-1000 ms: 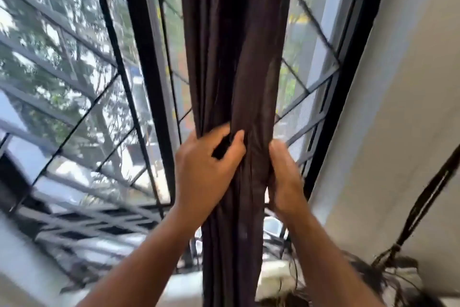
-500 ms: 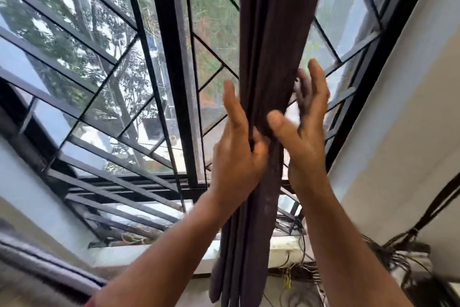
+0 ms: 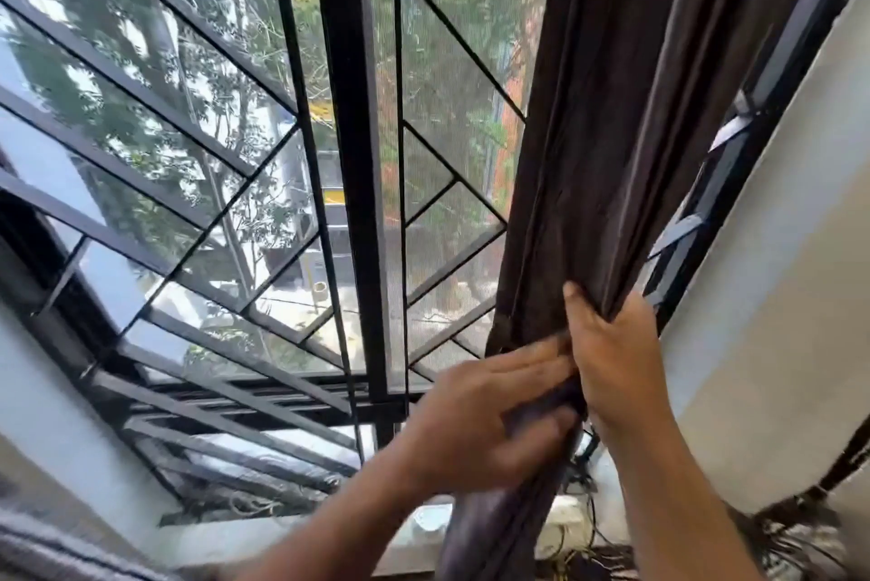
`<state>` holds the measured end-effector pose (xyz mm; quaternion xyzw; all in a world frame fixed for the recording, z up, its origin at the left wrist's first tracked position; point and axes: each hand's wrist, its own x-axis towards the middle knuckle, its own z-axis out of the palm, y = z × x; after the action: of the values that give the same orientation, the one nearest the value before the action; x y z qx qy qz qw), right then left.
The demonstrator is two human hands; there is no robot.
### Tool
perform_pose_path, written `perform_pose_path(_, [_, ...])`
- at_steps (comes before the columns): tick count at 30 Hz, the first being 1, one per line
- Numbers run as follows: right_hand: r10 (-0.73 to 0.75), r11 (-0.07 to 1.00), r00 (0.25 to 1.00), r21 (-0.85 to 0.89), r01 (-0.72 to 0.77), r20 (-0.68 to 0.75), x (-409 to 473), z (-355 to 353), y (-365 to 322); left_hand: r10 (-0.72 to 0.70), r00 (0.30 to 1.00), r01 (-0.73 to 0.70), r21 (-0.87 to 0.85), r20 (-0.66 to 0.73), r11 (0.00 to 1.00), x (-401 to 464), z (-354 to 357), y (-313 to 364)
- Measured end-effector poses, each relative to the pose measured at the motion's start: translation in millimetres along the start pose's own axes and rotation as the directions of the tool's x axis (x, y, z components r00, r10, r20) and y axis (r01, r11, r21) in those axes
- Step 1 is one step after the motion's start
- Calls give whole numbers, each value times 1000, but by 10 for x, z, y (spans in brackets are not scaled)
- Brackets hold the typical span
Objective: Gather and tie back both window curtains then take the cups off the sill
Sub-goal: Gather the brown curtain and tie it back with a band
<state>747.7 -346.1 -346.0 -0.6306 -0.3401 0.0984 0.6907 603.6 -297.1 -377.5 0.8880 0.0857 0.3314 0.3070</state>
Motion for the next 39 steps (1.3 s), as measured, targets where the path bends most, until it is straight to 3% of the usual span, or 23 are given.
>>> perform_pose_path(2, [10, 999, 1000, -33, -9, 11, -2, -4, 44, -252, 939, 205, -207, -233, 957, -17, -108, -211])
perform_pose_path(4, [3, 997, 999, -73, 1, 54, -49, 35, 109, -519, 820, 439, -317, -241, 841, 25, -147, -380])
perform_pose_path(7, [26, 997, 995, -70, -19, 98, -146, 99, 234, -672, 712, 565, -401, -205, 721, 62, -154, -526])
perform_pose_path(10, [42, 994, 991, -104, -29, 125, -231, 135, 346, -684, 699, 501, -541, -207, 675, -22, -128, -644])
perform_pose_path(14, [63, 992, 989, -118, -47, 133, -268, 138, 402, -453, 826, 353, -319, -335, 880, -41, -185, -737])
perform_pose_path(16, [61, 993, 988, -113, -45, 140, -272, 131, 409, -404, 874, 326, -291, -270, 899, -12, -294, -775])
perform_pose_path(19, [63, 995, 989, -82, -53, 132, -258, 111, 420, -390, 920, 352, -383, -24, 854, -21, -489, -887])
perform_pose_path(23, [75, 995, 989, -70, -67, 127, -235, 121, 375, -410, 891, 447, -533, 194, 719, -23, -779, -913])
perform_pose_path(25, [80, 996, 987, -46, -75, 136, -226, 142, 364, -423, 880, 467, -558, 215, 687, -1, -849, -940])
perform_pose_path(28, [121, 992, 979, 15, -126, 166, -225, 180, 403, -491, 862, 452, -625, 123, 636, 56, -763, -1024])
perform_pose_path(30, [175, 981, 962, 51, -189, 212, -231, 219, 453, -590, 800, 445, -765, 107, 465, 119, -613, -1042])
perform_pose_path(32, [213, 966, 938, 86, -245, 272, -234, 252, 502, -635, 750, 428, -867, 184, 255, 197, -447, -1000])
perform_pose_path(34, [230, 950, 913, 127, -286, 338, -223, 264, 493, -651, 715, 459, -874, 257, 159, 286, -312, -908])
perform_pose_path(36, [224, 926, 892, 201, -321, 392, -193, 242, 454, -662, 698, 503, -845, 271, 184, 363, -219, -842])
perform_pose_path(39, [251, 852, 851, 312, -420, 462, -141, 136, 404, -676, 711, 512, -802, 193, 308, 434, -124, -771])
